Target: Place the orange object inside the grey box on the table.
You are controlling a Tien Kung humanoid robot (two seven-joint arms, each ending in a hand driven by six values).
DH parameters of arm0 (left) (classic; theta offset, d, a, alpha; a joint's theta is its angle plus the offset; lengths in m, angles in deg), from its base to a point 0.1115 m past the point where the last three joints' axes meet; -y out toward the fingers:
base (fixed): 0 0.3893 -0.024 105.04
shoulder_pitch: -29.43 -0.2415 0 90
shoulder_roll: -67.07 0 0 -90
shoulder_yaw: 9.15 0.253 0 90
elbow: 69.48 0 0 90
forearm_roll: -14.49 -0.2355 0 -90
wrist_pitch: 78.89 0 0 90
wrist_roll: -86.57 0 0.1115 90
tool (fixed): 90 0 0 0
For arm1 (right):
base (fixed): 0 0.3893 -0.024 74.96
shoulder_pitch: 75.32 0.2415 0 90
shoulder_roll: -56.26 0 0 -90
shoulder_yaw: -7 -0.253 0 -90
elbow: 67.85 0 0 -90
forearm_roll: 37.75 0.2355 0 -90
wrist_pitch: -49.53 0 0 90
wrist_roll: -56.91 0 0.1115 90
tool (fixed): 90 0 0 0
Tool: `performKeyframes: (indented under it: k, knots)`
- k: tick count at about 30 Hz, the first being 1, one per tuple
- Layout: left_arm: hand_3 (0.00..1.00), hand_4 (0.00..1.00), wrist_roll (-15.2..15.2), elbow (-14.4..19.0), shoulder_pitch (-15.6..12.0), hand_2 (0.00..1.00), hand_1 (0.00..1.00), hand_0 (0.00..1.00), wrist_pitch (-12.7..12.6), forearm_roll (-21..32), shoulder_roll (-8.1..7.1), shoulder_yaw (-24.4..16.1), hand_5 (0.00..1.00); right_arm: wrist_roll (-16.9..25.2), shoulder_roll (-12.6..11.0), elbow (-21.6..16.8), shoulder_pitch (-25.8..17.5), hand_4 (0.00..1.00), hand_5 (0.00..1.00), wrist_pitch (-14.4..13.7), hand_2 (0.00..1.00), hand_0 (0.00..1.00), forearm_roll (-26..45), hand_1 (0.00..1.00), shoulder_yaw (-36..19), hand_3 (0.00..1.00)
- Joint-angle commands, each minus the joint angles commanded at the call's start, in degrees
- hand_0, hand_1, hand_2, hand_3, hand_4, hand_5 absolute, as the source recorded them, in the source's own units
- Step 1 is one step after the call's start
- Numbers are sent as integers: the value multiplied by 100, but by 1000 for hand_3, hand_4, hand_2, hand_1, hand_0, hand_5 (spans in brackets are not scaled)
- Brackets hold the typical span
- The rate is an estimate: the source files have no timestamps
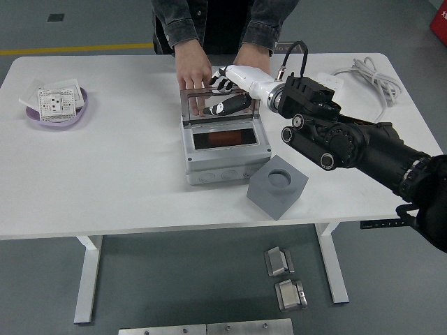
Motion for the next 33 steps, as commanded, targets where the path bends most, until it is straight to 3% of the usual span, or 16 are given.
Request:
performKeyframes:
  k: [9,19,33]
  knots:
    - [774,770,-4,2,-23,571,710,715,0,-30,18,-56,343,-60,-214,-542,-187,915,478,-2,732,799,-584,719,-458,801]
    - [775,770,-6,3,-48,571,710,716,-2,-71,30,-125,344,-104,-424,-884,-502,939,517,20,732,798,-859,712,-514,801]
    - [774,771,-6,9,-98,571,710,716,-1,-106,46,-192,343,-242,-864,-1937,-1100,942,522,11,732,787,-1903,705,-1108,803]
